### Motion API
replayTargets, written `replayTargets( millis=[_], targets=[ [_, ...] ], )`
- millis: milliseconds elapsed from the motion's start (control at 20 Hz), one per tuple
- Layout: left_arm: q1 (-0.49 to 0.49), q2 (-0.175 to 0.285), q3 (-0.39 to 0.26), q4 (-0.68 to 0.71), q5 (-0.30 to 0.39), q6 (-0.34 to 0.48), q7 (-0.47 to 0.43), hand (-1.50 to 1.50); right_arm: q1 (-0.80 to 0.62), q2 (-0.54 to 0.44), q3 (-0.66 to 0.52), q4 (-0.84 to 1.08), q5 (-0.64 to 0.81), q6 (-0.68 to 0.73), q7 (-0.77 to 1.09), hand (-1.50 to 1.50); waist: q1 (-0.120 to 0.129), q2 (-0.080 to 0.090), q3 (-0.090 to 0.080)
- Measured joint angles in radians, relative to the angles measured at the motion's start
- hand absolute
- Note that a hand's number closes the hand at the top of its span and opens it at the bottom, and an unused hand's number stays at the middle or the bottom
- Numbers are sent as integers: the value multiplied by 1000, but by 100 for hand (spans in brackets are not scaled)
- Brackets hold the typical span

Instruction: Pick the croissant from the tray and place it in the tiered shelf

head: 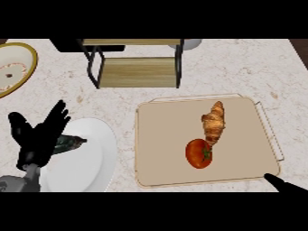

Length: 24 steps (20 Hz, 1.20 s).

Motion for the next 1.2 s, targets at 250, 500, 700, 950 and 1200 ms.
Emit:
replayTargets(
  millis=[250, 500, 700, 950, 1200],
  targets=[
    [-19, -4, -6, 3, -8, -21, 8, 0, -90, -51, 52, -94, 106, 74, 311, -150, 26, 6, -1],
    [-46, -20, -16, 14, -26, -19, 18, 0, -269, -40, 88, -54, 235, 144, 537, -150, 47, 10, -2],
    [-44, -21, -14, 10, -33, -23, 17, 0, -384, -10, 111, 17, 326, 201, 623, -150, 54, 10, -2],
    [-48, -25, -7, 16, -29, -35, 20, 0, -511, 68, 140, 150, 381, 262, 684, -150, 56, 10, -1],
    [-47, -33, -3, 20, -36, -30, 28, 0, -610, 152, 176, 270, 422, 316, 712, -150, 51, 8, 0]
  ],
)
